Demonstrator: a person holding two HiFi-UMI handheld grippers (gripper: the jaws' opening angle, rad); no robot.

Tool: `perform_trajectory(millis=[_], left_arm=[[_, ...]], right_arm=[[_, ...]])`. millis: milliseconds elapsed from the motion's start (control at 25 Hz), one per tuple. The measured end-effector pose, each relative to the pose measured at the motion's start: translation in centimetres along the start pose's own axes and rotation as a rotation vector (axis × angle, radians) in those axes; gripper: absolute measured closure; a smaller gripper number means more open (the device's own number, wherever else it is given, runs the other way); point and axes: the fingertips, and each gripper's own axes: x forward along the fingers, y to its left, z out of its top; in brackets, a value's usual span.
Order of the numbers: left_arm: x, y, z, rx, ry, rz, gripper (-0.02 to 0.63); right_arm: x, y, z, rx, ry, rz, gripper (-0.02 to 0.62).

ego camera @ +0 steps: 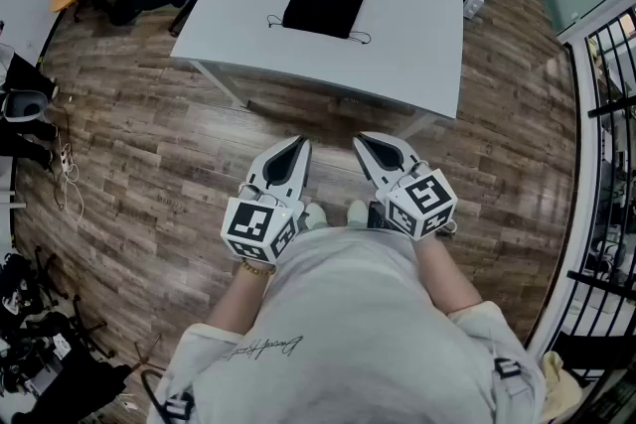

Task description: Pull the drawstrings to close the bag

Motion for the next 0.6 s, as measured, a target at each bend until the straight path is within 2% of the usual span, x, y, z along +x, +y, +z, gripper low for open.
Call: perform_trajectory(millis=[400,600], left_arm=[[-0.5,0.8,0.5,0.003,-0.01,-0.012,0.597],[-0.7,1.7,0.6,-0.003,-0.013,-0.019,0.597]], right_arm=[[0.6,0.8,0.1,-0.013,0.009,-0.002,0.572],[1.2,0.8,0.7,0.013,-0.025,-0.029,0.571]])
